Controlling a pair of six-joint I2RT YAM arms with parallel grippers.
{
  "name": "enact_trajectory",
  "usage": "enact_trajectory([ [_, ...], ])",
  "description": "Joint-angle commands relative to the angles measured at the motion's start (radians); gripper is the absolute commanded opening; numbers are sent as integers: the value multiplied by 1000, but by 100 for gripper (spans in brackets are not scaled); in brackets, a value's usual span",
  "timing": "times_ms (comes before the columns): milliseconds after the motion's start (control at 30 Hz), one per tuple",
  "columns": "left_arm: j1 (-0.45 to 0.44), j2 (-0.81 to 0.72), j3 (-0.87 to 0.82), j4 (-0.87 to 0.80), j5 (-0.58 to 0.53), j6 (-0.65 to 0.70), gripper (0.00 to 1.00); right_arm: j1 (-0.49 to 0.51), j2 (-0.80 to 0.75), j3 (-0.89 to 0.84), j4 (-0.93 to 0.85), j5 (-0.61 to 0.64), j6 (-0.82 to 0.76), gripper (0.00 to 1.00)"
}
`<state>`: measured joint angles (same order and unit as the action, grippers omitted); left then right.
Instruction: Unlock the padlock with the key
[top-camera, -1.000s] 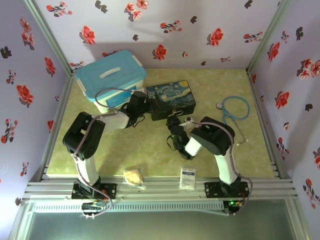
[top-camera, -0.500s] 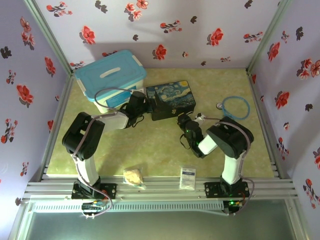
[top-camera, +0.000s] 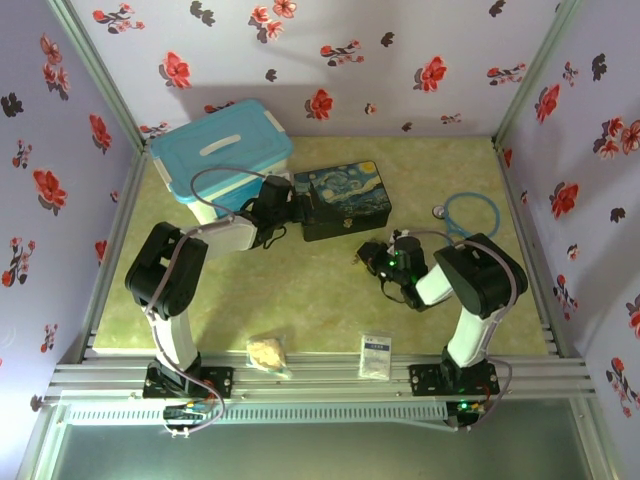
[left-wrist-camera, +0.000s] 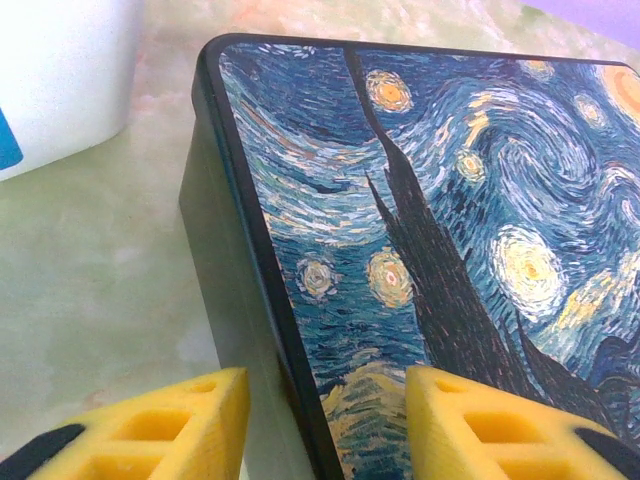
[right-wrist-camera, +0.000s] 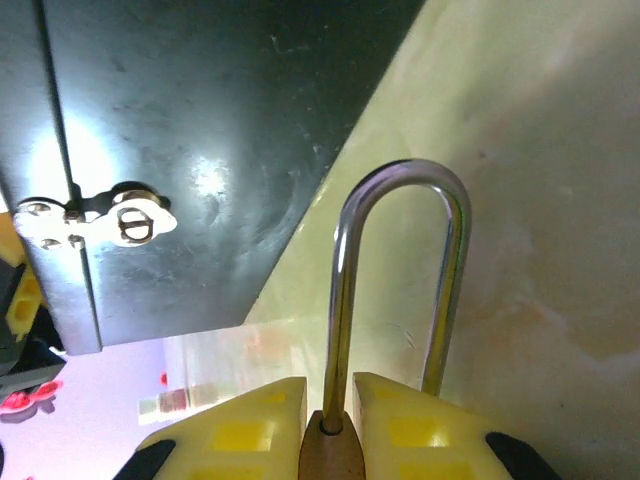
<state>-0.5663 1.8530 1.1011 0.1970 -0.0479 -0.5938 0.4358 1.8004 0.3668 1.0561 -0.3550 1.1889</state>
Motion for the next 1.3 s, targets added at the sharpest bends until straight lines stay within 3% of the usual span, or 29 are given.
enact_trajectory([
  [0, 23, 71, -30, -211, -38, 41, 44, -9, -5, -27, -43, -116, -9, 0],
  [133, 25, 62, -29, -229, -63, 54, 46, -48, -89, -25, -295, -137, -84, 7],
  [300, 37, 67, -13, -239, -67, 66, 50, -98, -232, 107, -928, -95, -358, 26],
  [367, 40, 67, -3, -243, -68, 68, 51, -131, -235, 143, -1062, -93, -437, 30],
  [533, 40, 63, 13, -250, -61, 69, 52, -200, -160, 207, -1197, -153, -520, 31],
  [800, 40, 63, 20, -260, -58, 73, 53, -204, -209, 272, -1342, -36, -606, 33],
  [900, 40, 67, 30, -263, -53, 73, 53, -202, -228, 314, -1402, -3, -628, 24],
  [1267, 43, 78, 23, -261, -48, 67, 53, -64, -152, 542, -1782, 389, -775, 18],
])
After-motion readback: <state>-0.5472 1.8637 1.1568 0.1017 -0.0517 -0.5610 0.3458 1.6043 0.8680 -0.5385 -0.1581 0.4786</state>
